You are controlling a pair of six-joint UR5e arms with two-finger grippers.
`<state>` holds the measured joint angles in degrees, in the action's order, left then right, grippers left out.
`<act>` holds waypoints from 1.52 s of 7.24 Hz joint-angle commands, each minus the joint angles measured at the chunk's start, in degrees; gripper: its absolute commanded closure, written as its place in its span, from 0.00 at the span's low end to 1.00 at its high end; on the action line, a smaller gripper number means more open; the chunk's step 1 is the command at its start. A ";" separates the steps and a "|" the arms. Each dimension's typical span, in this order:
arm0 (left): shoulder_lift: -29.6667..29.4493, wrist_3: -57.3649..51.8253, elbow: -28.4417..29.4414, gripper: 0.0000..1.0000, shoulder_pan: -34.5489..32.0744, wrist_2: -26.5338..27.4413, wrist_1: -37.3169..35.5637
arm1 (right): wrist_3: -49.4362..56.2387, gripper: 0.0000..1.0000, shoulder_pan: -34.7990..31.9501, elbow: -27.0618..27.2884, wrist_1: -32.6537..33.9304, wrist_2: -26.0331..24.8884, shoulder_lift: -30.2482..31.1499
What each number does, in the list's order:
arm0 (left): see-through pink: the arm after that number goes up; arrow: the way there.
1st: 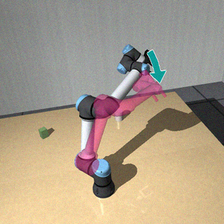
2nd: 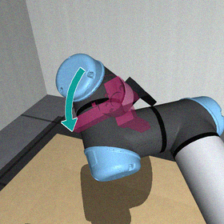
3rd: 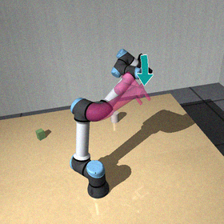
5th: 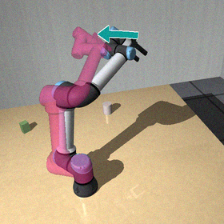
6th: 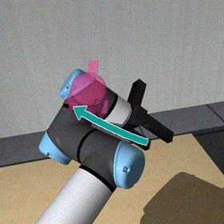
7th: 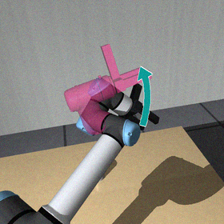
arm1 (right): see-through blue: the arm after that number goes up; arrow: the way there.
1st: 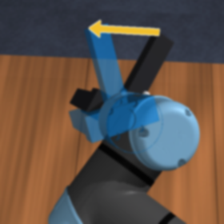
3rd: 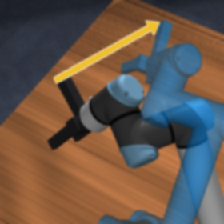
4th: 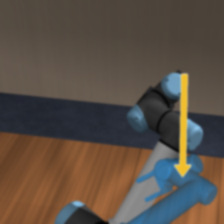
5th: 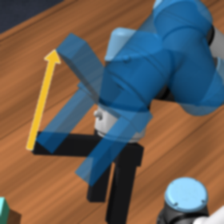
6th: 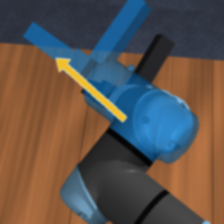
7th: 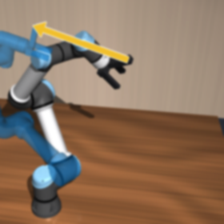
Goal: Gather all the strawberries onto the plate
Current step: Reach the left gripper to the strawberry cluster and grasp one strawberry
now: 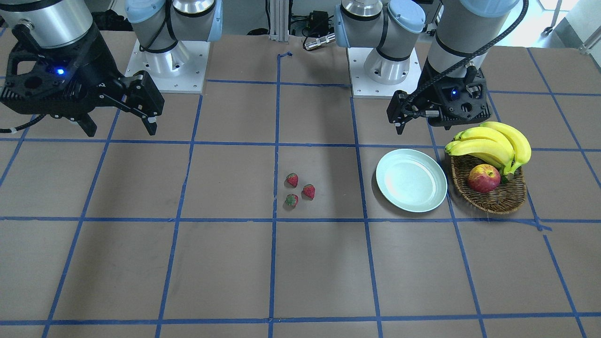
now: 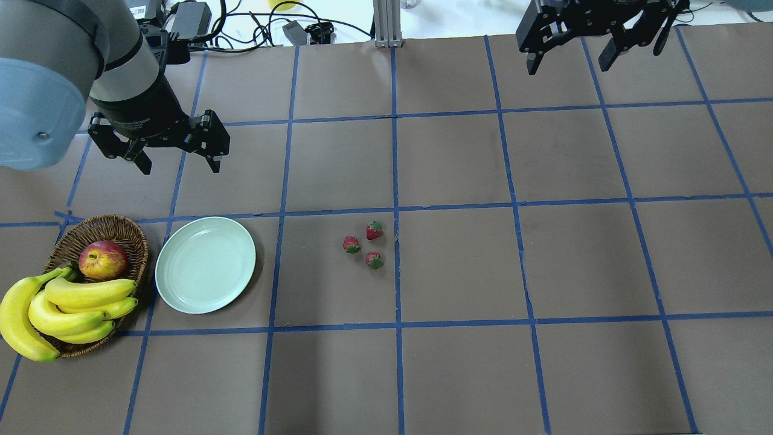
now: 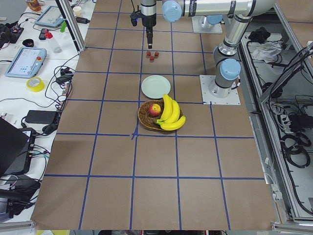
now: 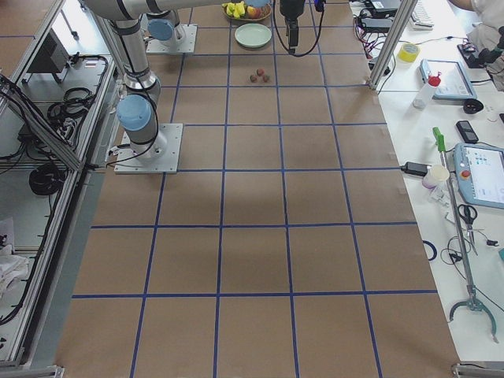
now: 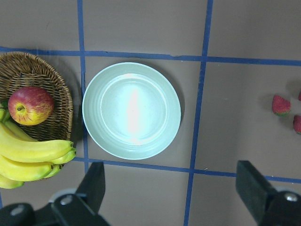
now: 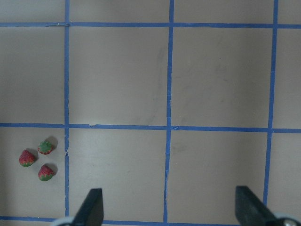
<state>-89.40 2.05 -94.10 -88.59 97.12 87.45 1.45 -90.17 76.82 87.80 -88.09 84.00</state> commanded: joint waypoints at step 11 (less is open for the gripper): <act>-8.59 5.23 -15.14 0.00 -6.15 -13.26 -24.05 | 0.22 0.00 0.17 -0.01 -0.35 0.63 0.99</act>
<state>-97.26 5.96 -107.97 -93.86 85.54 66.25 1.67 -90.00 76.82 87.45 -87.52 84.92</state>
